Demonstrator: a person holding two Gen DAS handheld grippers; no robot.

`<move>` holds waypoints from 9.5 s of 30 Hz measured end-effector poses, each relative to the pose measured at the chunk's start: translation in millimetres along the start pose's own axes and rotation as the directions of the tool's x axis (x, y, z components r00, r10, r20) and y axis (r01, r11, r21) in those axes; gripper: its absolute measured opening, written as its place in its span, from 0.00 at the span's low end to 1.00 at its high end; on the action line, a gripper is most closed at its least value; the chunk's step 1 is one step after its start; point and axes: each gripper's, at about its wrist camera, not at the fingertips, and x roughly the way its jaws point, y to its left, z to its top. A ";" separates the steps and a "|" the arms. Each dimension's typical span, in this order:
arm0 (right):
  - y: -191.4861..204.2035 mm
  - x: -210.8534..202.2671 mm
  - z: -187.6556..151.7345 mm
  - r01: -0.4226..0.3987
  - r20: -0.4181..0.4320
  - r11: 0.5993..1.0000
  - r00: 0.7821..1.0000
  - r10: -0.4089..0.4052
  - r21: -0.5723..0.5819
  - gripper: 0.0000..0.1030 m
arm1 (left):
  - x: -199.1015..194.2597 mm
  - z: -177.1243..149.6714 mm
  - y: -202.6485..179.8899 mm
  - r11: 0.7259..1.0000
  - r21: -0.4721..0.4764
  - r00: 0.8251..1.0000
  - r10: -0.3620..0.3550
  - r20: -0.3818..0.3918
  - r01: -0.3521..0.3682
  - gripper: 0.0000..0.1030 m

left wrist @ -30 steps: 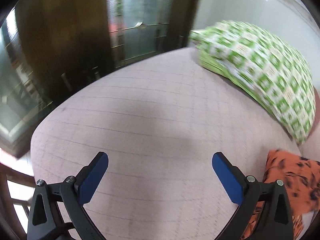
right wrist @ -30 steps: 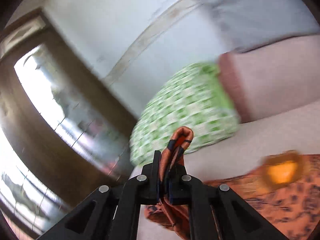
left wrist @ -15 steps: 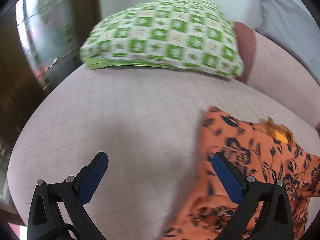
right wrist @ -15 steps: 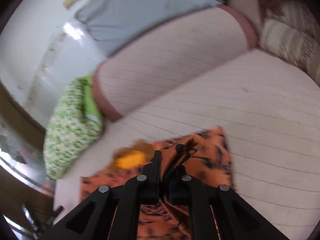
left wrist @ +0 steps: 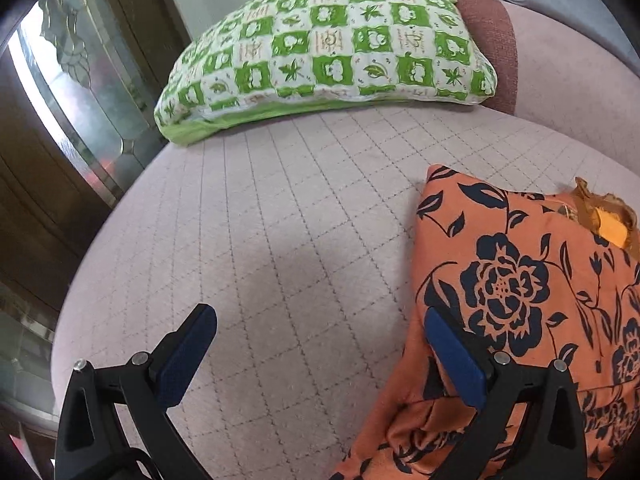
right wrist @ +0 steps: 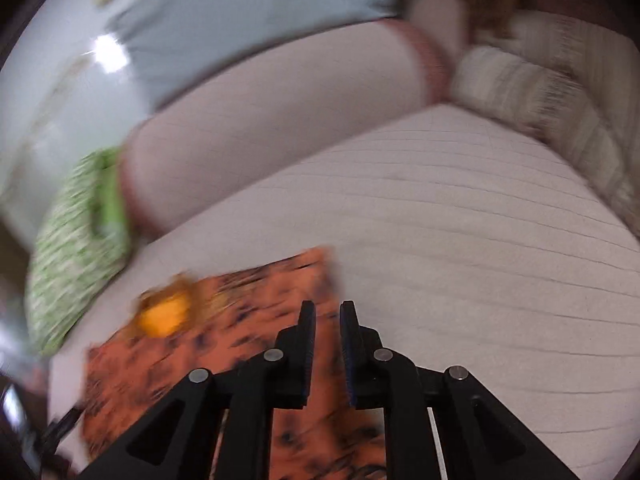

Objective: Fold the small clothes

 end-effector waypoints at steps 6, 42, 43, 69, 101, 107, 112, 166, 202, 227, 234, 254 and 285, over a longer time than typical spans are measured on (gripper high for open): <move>21.8 50.5 -41.8 -0.089 -0.214 0.995 0.974 0.079 -0.038 0.14 | 9.6 -6.6 -6.0 0.998 0.057 0.999 0.032 -0.032 -0.030 1.00; -74.1 -137.0 -135.7 -0.295 -0.220 0.950 0.925 0.311 0.100 0.72 | -116.2 -157.2 82.9 0.956 0.133 0.964 -0.266 0.016 0.262 1.00; -84.6 -142.7 -142.6 -0.289 -0.219 0.950 0.925 0.310 0.121 0.72 | -119.7 -170.2 88.3 0.948 0.131 0.957 -0.291 -0.007 0.289 1.00; -122.8 -115.8 -186.2 -0.188 -0.365 0.968 0.900 0.237 0.165 0.66 | -106.7 -239.9 93.2 0.878 0.016 0.853 -0.460 -0.245 0.478 0.33; -23.6 -113.3 -85.4 -0.529 -0.282 0.833 0.784 0.553 0.160 0.08 | -123.4 -83.5 83.3 0.623 -0.037 0.619 -0.781 -0.086 0.781 0.07; -15.3 -28.9 0.9 -0.459 -0.130 0.854 0.858 0.497 0.244 0.08 | -57.3 21.6 33.4 0.676 -0.075 0.671 -0.737 -0.084 0.733 0.07; -52.4 67.1 28.5 -0.348 -0.051 0.813 0.907 0.417 0.466 0.23 | 31.3 64.4 8.1 0.720 -0.261 0.732 -0.678 -0.070 0.643 0.12; -12.1 -40.0 -119.7 -0.326 -0.145 0.855 0.900 0.412 0.403 0.66 | -35.9 -95.2 5.4 0.832 -0.341 0.832 -0.518 -0.197 0.437 0.79; -17.9 -102.1 -138.6 -0.249 -0.014 0.930 0.965 0.262 0.270 0.16 | -104.8 -162.5 39.3 0.775 -0.340 0.832 -0.553 0.041 0.532 0.26; 32.8 -145.9 -181.0 -0.408 -0.089 0.913 0.910 0.404 -0.025 0.36 | -104.5 -212.1 42.3 0.661 -0.521 0.774 -0.633 0.000 0.540 0.58; 80.9 -111.3 -192.0 -0.467 -0.170 0.883 0.875 0.453 -0.054 0.36 | -95.4 -207.9 32.8 0.662 -0.489 0.782 -0.620 0.070 0.568 0.29; -46.1 -123.5 -156.9 -0.456 0.004 0.862 0.884 0.467 0.219 0.35 | -263.7 -162.9 -129.4 0.762 0.213 0.741 -0.646 0.182 0.612 0.20; -26.8 -114.9 -145.8 -0.049 -0.097 0.993 0.995 0.038 -0.107 0.30 | -183.1 -206.1 -137.6 0.801 0.272 0.845 -0.522 -0.116 0.533 0.66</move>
